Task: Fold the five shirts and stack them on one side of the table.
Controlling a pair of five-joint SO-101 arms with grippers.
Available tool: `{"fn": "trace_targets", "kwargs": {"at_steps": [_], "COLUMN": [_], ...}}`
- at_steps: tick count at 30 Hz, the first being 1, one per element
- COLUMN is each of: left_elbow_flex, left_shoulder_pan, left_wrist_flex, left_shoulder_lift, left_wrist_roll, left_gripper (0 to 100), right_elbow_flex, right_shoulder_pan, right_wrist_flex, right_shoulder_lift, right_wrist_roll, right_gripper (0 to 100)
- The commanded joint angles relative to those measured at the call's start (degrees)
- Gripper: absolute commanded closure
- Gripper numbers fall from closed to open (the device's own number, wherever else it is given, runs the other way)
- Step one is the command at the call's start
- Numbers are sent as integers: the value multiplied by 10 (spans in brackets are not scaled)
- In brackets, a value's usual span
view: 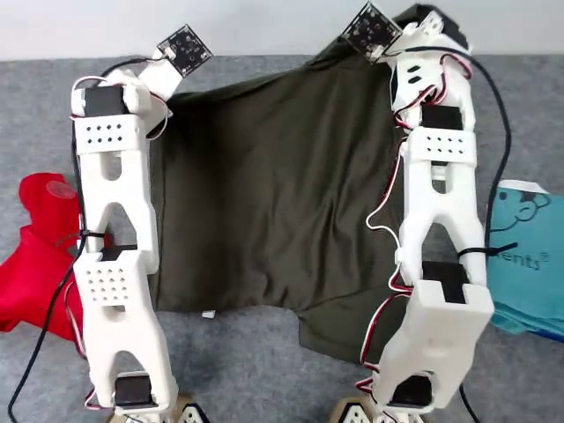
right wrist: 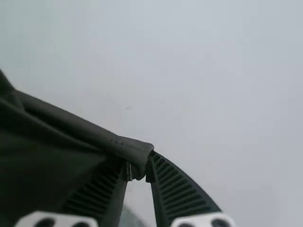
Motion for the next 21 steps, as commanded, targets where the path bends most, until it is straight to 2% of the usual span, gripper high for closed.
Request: {"fn": "trace_targets", "kwargs": {"at_steps": [1, 5, 14, 18, 21], "left_elbow_flex": [-39, -42, 15, 132, 257], "left_shoulder_pan": [0, -2, -13, -9, 3], "left_wrist_flex": [75, 142, 146, 146, 145], "left_shoulder_lift": [-10, -8, -23, -84, -145], "left_wrist_roll": [-3, -3, -3, -26, -40], "left_gripper": [985, 985, 985, 985, 985], "right_elbow_flex": [-33, -33, -33, -33, -33], "right_shoulder_pan": [7, 4, 2, 1, 3], "right_wrist_flex": [81, 216, 530, 640, 709], "right_shoulder_lift": [-54, -89, -155, -175, -190], "right_wrist_roll": [6, 8, 7, 4, -26], "right_gripper": [988, 988, 986, 984, 983]}}
